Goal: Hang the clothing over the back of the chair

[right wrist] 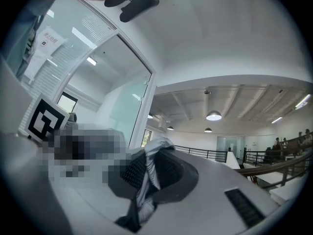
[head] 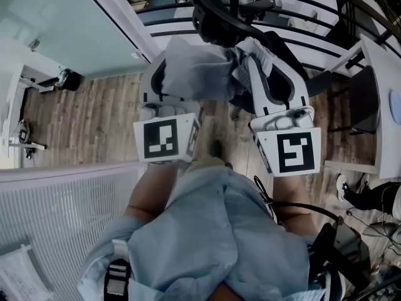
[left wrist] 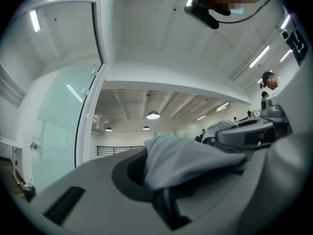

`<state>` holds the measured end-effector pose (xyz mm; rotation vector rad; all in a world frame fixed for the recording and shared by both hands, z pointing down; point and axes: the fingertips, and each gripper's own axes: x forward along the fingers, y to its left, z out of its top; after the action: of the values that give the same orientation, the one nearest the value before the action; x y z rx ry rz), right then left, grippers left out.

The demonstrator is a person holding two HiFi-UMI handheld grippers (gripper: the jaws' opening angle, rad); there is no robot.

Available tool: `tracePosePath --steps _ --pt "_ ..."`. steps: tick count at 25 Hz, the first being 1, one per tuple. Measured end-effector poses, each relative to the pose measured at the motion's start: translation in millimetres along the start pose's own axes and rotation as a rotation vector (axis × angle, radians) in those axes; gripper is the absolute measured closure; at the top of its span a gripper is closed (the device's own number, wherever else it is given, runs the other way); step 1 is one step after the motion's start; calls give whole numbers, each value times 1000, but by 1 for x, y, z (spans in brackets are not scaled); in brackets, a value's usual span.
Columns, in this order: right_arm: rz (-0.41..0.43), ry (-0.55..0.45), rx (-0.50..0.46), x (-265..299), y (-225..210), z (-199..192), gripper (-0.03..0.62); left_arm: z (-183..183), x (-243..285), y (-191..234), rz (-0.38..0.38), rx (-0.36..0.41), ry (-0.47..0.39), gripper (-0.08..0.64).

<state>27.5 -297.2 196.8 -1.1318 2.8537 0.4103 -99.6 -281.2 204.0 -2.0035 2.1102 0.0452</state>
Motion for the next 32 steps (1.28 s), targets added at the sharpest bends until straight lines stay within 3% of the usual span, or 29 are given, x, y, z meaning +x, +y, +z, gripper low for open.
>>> tracePosePath --steps 7,12,25,32 --pt "58 -99 -76 55 -17 60 557 46 54 45 11 19 -109 537" --pt "60 -141 -113 92 -53 85 557 73 96 65 24 21 -148 537" --pt "31 -187 -110 163 -153 86 557 76 180 74 71 58 -126 537" --pt "23 -117 -86 188 -180 46 557 47 205 75 78 66 -46 537"
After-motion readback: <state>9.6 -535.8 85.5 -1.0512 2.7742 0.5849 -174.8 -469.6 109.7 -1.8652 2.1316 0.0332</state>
